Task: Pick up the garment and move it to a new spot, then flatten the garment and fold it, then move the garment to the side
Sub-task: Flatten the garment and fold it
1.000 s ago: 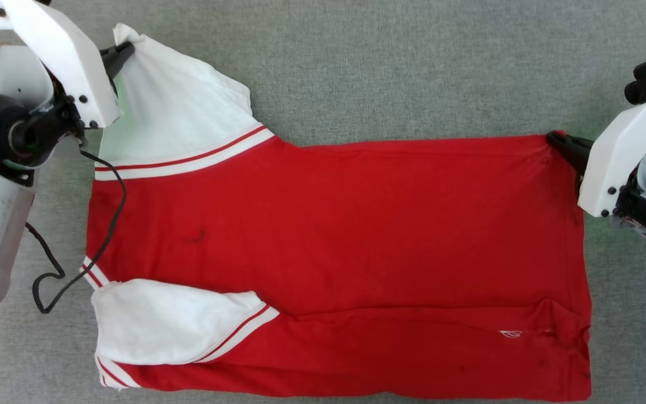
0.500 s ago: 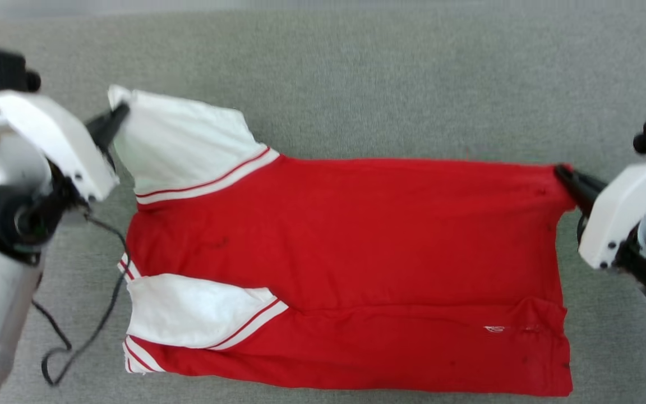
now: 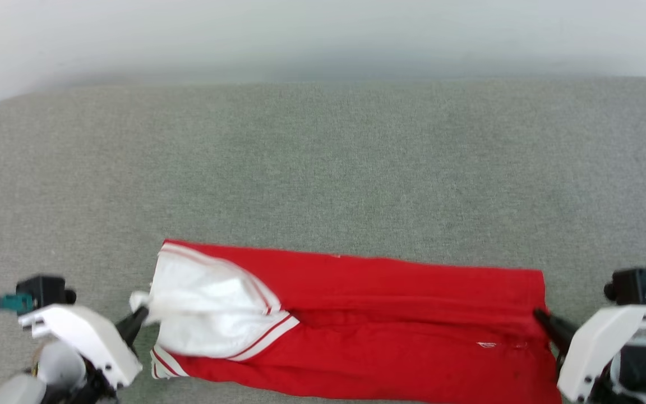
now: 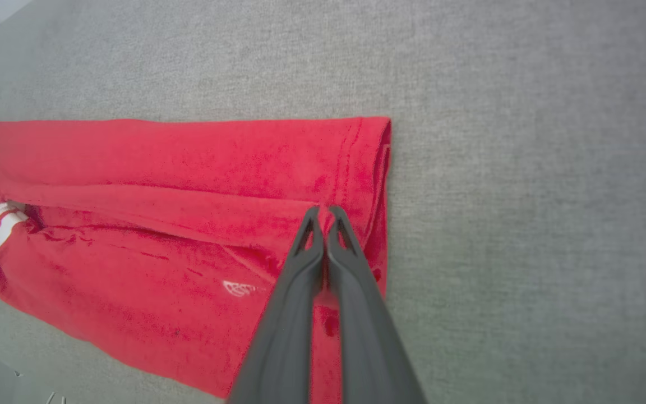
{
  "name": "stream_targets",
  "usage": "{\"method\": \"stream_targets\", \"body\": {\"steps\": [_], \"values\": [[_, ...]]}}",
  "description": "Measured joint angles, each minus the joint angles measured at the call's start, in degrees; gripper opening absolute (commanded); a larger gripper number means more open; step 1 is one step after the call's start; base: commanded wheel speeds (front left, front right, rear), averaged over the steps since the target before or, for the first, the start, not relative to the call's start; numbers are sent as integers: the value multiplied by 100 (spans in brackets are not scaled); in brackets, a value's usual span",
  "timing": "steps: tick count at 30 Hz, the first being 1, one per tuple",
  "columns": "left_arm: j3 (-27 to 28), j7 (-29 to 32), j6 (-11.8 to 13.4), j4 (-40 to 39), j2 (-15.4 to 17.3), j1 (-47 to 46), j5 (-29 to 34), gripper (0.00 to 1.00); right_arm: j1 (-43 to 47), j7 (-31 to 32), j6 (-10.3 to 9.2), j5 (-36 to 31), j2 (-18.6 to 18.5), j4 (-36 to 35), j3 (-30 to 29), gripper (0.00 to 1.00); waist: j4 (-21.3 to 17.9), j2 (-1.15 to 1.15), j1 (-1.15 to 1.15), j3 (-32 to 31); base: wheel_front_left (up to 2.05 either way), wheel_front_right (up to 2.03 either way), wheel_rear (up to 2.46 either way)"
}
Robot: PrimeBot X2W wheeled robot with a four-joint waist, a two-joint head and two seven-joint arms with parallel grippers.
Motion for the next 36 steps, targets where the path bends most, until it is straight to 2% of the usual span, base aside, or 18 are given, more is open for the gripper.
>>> {"method": "stream_targets", "body": {"steps": [1,2,3,4,5,12,18,21,26,30,36], "values": [[-12,-47,42,4,0,162,4,0,120,-25,0,5,36,37,-9,5,6,0,0,-42,0,0,0],[-8,-81,78,18,-14,294,-13,0,235,-33,0,22,87,73,-7,24,11,0,0,-81,0,0,0],[-1,-97,77,30,-68,387,-81,17,338,-87,0,41,144,118,-9,50,15,0,0,-112,0,0,0],[-14,-96,71,40,-143,461,-152,76,427,-143,0,37,192,178,-11,100,18,0,0,-139,0,0,0],[-49,-107,62,53,-203,524,-162,100,508,-203,0,35,211,250,10,100,17,0,0,-162,0,0,0],[-12,-887,98,151,-385,561,220,100,744,-801,0,56,220,461,248,100,-67,0,1,-314,0,0,0],[46,-1777,354,-182,-433,506,865,100,776,-910,0,138,52,62,131,100,-165,0,1,-544,0,0,0],[-49,-2175,480,-421,-467,445,1293,100,791,-530,0,205,21,-101,-137,100,-184,0,1,-673,0,0,0],[-250,-2849,766,-800,-578,422,2012,100,831,520,-1,110,-35,-353,-773,100,-95,0,1,-841,0,0,0],[-361,-3110,979,-1028,-678,416,2563,100,830,1161,-1,-19,15,-492,-1077,100,81,0,1,-893,0,0,0],[-468,-3223,1136,-1408,-840,395,3238,100,779,1508,-1,-70,224,-297,-1202,100,432,0,1,-824,0,0,0]]}}
